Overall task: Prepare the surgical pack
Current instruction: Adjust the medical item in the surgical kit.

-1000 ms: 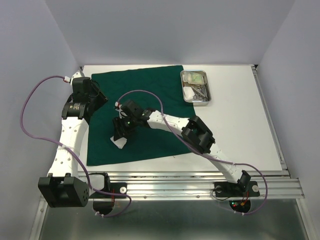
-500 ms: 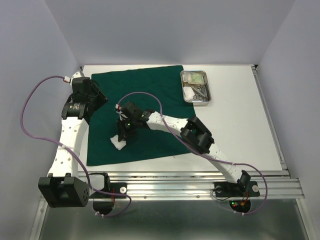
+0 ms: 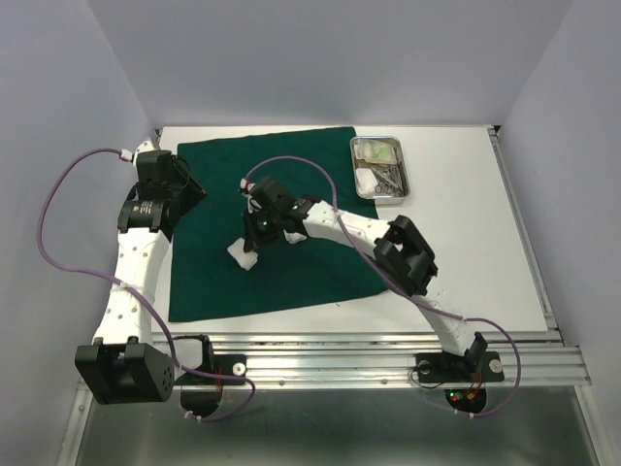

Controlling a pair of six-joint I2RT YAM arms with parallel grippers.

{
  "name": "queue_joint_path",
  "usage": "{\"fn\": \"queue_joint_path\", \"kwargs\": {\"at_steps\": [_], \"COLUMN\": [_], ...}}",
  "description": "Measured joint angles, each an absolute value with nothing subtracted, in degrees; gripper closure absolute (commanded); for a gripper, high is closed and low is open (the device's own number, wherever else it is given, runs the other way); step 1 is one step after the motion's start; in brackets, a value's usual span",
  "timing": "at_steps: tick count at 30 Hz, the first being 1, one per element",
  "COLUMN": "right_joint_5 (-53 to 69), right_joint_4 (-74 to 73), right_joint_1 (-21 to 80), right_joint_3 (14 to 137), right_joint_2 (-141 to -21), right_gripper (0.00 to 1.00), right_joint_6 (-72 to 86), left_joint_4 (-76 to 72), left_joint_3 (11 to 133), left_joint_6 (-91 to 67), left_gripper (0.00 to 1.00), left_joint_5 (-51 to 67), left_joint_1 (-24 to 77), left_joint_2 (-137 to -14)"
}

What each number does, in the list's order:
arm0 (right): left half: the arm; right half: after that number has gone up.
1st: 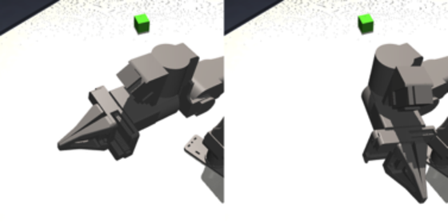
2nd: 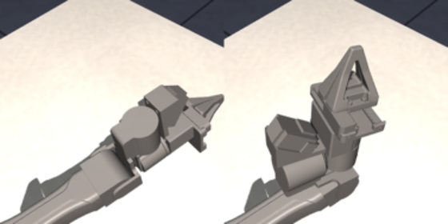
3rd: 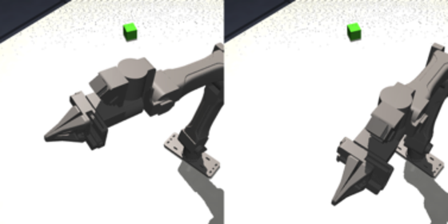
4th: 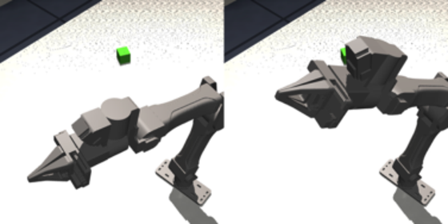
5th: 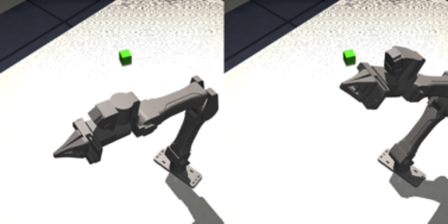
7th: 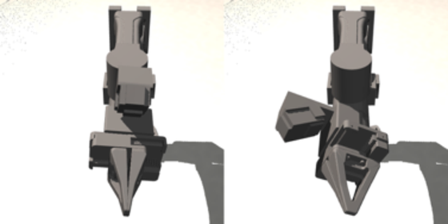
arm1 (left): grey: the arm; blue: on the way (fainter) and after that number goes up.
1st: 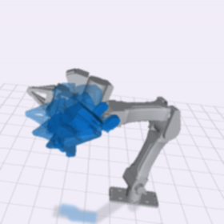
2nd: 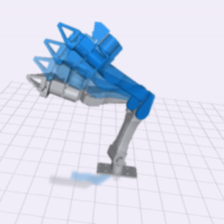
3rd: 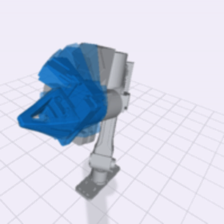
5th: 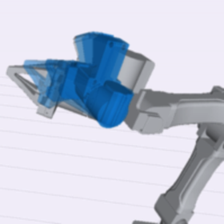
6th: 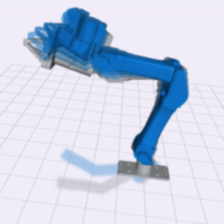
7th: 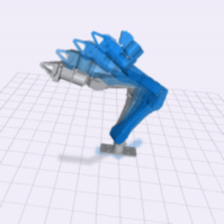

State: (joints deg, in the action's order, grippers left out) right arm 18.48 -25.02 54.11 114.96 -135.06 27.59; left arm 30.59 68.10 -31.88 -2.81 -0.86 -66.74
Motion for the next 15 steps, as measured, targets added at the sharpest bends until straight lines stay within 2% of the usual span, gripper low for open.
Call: {"fn": "queue_joint_path", "kwargs": {"at_steps": [15], "right_joint_5": [13.72], "right_joint_4": [-25.32], "right_joint_1": [42.17], "right_joint_3": [108.75], "right_joint_2": [-129.45], "right_gripper": [0.99], "right_joint_6": [26.74], "left_joint_4": [30.13], "left_joint_3": [67.83], "left_joint_6": [-31.33], "left_gripper": [0.51], "left_joint_5": [-2.2], "left_joint_1": [-1.72], "left_joint_2": [-66.65]}}
